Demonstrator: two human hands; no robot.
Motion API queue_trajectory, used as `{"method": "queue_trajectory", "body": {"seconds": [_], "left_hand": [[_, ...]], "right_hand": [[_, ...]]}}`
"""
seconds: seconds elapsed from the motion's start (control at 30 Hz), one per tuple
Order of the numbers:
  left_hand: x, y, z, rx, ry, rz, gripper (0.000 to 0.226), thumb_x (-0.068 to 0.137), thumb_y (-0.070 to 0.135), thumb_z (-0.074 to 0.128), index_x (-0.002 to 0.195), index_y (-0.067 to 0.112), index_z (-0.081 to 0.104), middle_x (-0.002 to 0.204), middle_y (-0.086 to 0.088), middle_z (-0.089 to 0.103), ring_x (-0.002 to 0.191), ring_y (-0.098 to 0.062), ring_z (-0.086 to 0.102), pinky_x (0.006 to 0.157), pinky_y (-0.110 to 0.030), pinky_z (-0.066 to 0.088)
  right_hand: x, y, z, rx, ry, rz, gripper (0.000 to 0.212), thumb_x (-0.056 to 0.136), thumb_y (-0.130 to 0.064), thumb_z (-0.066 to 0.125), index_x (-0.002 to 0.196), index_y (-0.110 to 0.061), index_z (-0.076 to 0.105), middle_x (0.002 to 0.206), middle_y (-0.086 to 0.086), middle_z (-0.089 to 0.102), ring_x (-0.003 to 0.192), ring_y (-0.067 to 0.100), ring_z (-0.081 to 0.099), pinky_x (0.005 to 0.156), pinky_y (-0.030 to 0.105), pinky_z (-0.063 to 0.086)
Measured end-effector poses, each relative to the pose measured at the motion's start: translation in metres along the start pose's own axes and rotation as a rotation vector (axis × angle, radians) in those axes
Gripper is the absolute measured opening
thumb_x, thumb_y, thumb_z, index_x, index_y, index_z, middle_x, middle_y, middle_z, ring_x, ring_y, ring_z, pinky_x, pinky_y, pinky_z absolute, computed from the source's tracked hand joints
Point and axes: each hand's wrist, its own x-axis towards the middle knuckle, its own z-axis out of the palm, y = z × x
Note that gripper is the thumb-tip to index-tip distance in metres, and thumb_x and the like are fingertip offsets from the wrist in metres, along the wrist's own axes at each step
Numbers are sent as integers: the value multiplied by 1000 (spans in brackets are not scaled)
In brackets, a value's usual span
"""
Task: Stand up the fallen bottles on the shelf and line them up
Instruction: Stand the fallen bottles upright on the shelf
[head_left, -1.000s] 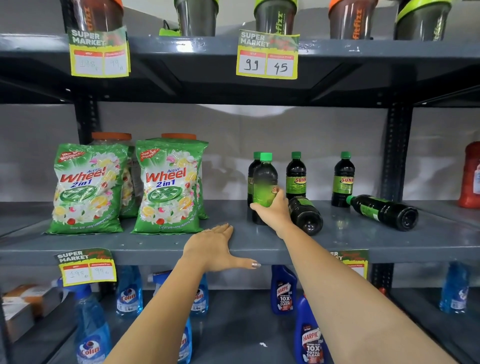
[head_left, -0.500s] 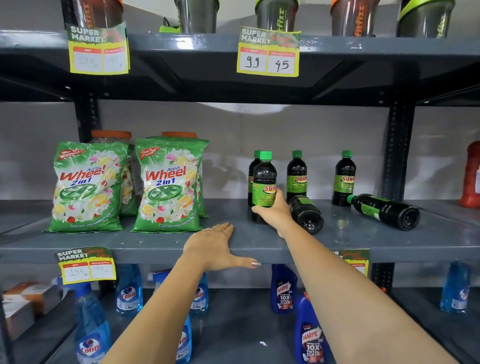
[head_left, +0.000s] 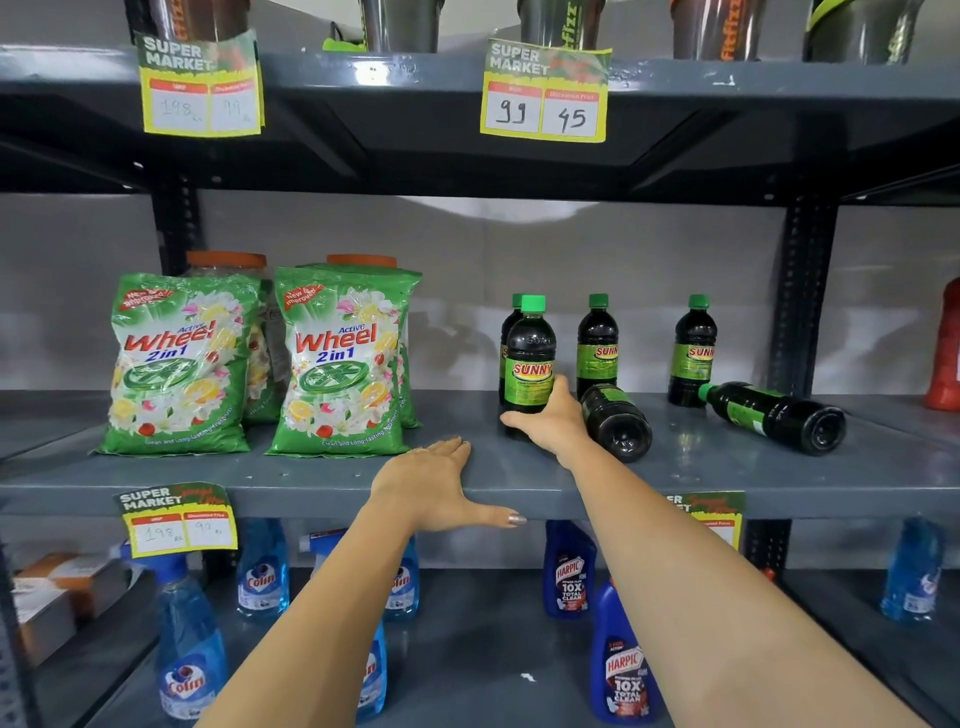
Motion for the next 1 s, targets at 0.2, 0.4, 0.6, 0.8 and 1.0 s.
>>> {"method": "queue_trajectory", "body": {"seconds": [0.2,0.4,0.6,0.8,1.0], "left_hand": [[-1,1,-3,-8,-27,-13,131,51,99,42,155,23,16,162,7,15,146,-18,21,116,-39,24],[-3,3,-4,5,-31,-4,131,53,99,41,155,20,15,162,4,15,147,-18,18,117,-39,22],[-1,2,-3,7,-51,-2,132,52,100,40,155,20,16,162,4,14,147,-16,18,116,-39,23],[-2,3,-5,10,-69,-11,134,51,100,39,155,20,15,163,4,13,147,-16,17,117,-40,22],[0,2,-4,17,-56,-1,138,47,103,35,155,19,15,162,3,14,147,-16,17,116,-41,24]], "right_hand": [[-8,-10,-7,-90,-5,8,82,63,-28,90,127,-15,41,122,8,57,111,26,55,85,32,43],[-35,-13,-15,-134,-15,-25,83,64,-33,88,128,-15,38,123,7,57,113,26,56,85,31,44],[-69,-18,-24,-163,9,-69,82,61,-38,88,123,-16,40,117,4,60,106,24,59,80,31,46],[-91,-19,-29,-145,48,-85,80,58,-42,88,120,-19,44,110,-2,60,96,17,56,76,30,44],[-107,-18,-30,2,125,-146,113,59,-51,87,147,-20,22,139,6,46,128,23,46,96,35,43]]}}
